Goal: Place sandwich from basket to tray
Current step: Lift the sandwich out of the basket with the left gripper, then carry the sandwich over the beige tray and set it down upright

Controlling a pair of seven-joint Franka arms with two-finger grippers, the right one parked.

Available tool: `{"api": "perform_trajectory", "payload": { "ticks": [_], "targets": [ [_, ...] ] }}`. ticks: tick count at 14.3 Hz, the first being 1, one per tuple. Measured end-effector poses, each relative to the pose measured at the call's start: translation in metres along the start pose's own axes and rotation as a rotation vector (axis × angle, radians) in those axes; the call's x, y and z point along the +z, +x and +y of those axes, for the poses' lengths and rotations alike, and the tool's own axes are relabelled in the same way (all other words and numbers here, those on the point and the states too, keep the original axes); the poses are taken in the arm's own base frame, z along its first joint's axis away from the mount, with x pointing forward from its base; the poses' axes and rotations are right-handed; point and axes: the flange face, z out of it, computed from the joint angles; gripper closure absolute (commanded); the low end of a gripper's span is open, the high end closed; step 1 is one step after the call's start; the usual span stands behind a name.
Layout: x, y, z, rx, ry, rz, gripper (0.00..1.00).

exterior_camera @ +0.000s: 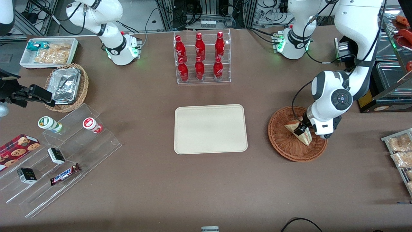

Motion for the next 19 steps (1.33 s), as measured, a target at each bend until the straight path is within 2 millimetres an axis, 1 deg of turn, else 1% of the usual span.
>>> {"api": "perform_trajectory", "payload": {
  "ticks": [1,2,4,6,8,10,12,13,15,16,17,19],
  "targets": [
    [0.003,0.000,0.000,-0.001,0.004,-0.003,0.84],
    [0.005,0.000,0.000,-0.001,0.007,-0.005,0.92],
    [0.003,0.000,0.002,0.000,0.000,-0.001,0.95],
    [-0.006,0.005,0.007,-0.002,-0.015,0.008,0.95],
    [-0.024,0.010,0.016,-0.001,-0.006,0.003,0.95],
    [-0.051,0.017,0.027,0.030,0.015,-0.010,0.96],
    [-0.073,0.019,0.036,0.117,0.022,-0.015,0.96],
    [-0.079,0.018,0.039,0.173,0.027,-0.020,0.96],
    [-0.083,0.004,0.049,0.297,0.049,-0.038,0.97],
    [-0.084,-0.009,0.058,0.355,0.064,-0.049,0.97],
    [-0.084,-0.026,0.069,0.410,0.082,-0.059,0.96],
    [-0.076,-0.071,0.094,0.507,0.112,-0.068,0.96]
  ]
}}
